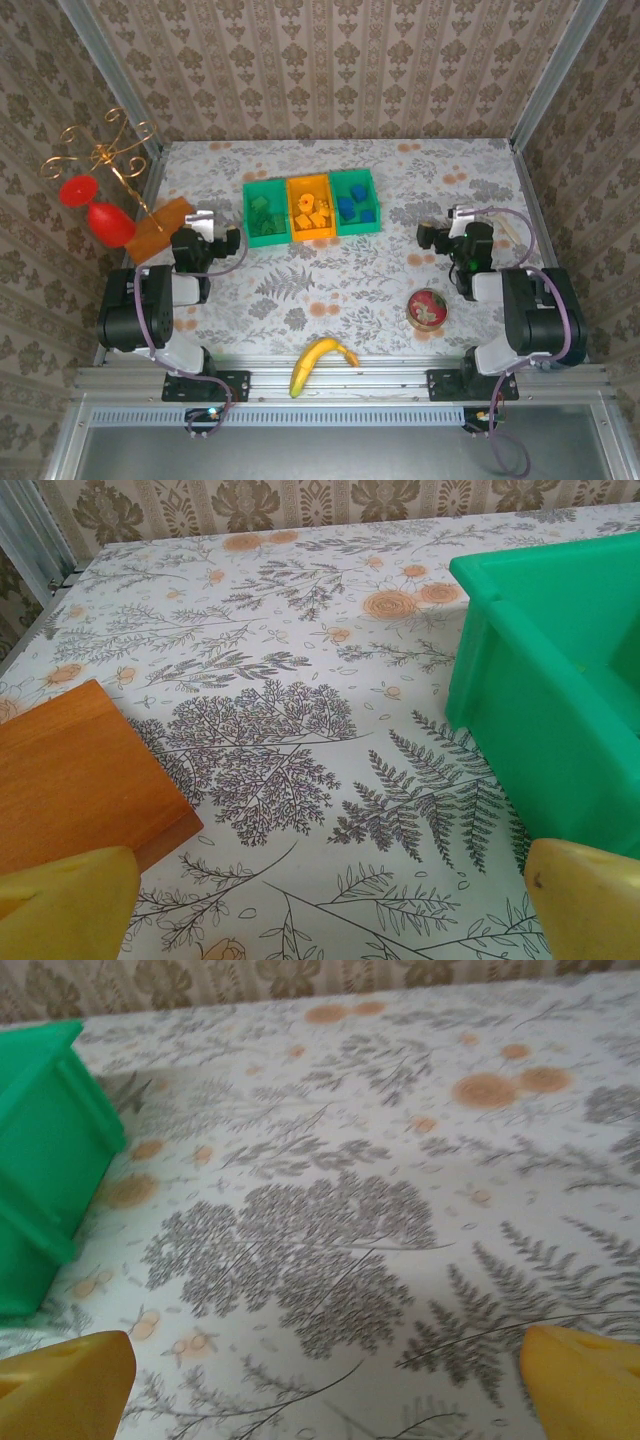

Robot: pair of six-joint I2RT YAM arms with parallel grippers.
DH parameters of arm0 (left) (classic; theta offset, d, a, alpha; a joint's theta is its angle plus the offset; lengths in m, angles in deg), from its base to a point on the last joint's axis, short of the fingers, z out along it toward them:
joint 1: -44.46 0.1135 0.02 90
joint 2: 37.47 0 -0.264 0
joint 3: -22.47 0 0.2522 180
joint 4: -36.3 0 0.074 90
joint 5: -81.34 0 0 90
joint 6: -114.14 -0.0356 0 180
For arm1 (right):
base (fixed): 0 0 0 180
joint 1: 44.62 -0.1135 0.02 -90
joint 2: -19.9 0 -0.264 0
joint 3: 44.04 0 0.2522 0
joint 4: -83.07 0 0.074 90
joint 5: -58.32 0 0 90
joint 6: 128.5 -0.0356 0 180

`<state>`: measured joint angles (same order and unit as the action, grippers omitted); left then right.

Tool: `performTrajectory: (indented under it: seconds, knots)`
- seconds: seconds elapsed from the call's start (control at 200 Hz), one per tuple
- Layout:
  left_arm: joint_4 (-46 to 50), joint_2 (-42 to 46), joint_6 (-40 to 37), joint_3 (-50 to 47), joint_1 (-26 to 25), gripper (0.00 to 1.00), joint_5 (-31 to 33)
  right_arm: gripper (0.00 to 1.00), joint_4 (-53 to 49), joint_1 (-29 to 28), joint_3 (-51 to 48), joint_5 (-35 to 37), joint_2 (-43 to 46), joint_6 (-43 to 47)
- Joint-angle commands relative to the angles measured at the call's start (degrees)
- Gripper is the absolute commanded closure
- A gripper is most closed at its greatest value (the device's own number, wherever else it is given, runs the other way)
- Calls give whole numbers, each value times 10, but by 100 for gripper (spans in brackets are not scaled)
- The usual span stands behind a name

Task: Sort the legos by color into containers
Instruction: Reset both arms

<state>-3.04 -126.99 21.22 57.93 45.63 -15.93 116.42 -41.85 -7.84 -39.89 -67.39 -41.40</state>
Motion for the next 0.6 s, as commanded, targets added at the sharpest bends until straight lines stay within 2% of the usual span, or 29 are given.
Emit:
performTrajectory:
  seconds: [0.0,0.17,0.595]
  knots:
    - [-1,3,-9,6,0,0,2,0,40,-6,3,7,-8,14]
    - [-1,3,-8,6,0,0,3,0,17,-21,10,66,-3,10]
    - [-1,3,-8,7,0,0,3,0,13,-28,11,81,-1,13]
